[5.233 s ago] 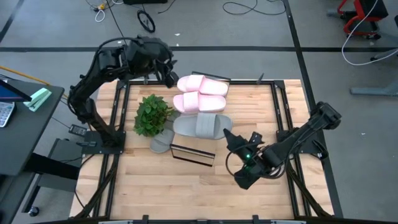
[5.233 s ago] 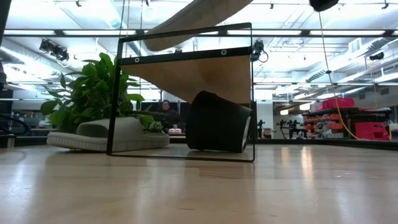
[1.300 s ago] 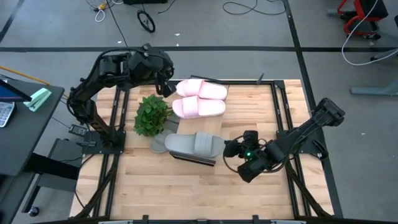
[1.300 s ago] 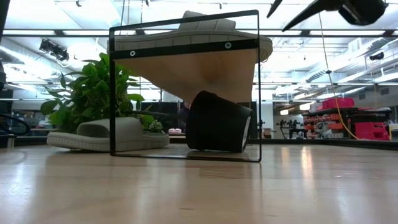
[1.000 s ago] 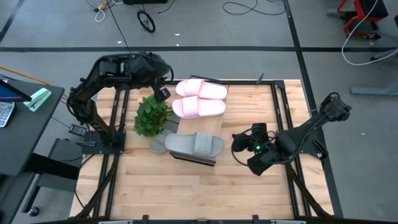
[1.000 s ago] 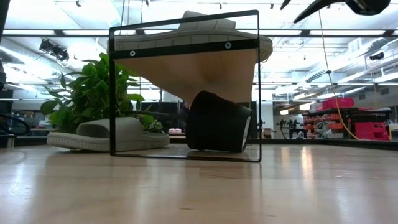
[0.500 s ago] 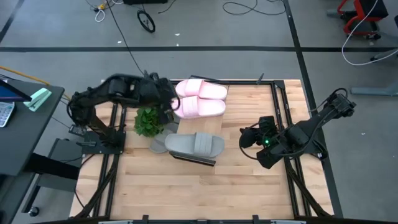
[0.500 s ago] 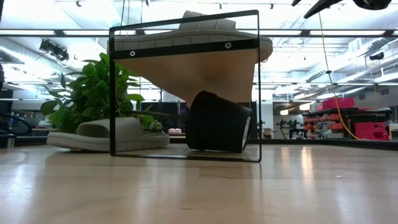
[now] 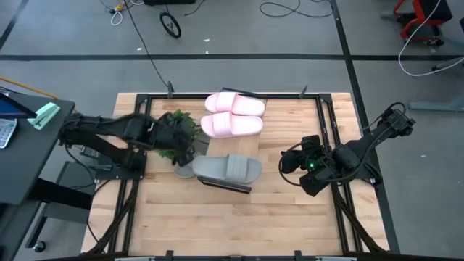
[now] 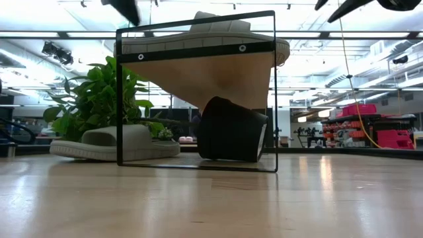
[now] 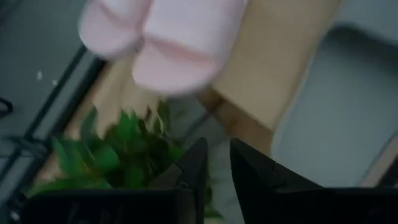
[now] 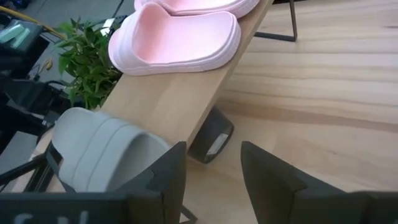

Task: Pick and place slides into the shelf
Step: Put the gray slide on the shelf

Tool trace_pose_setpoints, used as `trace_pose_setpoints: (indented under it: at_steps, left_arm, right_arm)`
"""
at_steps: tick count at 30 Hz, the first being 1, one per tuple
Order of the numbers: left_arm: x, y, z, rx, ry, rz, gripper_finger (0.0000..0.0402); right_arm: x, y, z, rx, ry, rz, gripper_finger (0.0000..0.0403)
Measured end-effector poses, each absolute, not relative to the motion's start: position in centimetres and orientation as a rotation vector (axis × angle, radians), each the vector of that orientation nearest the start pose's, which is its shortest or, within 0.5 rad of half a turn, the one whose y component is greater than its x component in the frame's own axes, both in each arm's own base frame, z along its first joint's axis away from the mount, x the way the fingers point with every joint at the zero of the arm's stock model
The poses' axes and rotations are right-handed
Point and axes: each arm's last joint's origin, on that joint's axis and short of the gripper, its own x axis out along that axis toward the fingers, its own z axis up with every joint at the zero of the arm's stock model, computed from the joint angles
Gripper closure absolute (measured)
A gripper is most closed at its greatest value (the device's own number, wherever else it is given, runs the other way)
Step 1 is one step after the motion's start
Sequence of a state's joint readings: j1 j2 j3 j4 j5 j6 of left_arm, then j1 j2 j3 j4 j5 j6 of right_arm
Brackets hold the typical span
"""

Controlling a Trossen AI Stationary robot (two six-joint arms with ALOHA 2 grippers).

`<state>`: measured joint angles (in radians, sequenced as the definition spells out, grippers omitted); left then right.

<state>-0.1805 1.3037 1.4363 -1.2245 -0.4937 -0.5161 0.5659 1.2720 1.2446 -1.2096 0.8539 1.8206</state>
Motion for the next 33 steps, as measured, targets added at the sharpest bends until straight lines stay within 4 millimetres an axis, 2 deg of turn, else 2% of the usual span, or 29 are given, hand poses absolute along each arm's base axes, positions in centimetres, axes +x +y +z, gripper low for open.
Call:
trace_pose_setpoints:
  at_steps: [8, 14, 21, 25, 33]
  left_arm:
    - [19.5, -5.5, 31.9, -0.126, 0.998, 0.501, 0.0340]
    - [18.2, -8.0, 28.2, 0.016, 1.072, 0.397, 0.0334]
    - [17.4, -10.7, 24.7, 0.149, 1.022, 0.199, 0.0314]
    - [17.2, -11.3, 23.0, 0.212, 1.005, 0.136, 0.0302]
    - [16.5, -10.8, 19.7, 0.239, 1.034, 0.109, 0.0257]
  right_arm:
    - [19.5, 9.8, 32.7, 0.861, 0.389, -0.898, 0.0245]
    - [19.6, 9.9, 32.7, 0.918, 0.364, -0.906, 0.0245]
    - [19.7, 9.9, 32.8, 0.968, 0.334, -0.909, 0.0245]
    - [19.7, 9.9, 32.8, 1.010, 0.314, -0.919, 0.0245]
    - [19.9, 10.0, 32.9, 1.076, 0.281, -0.915, 0.0245]
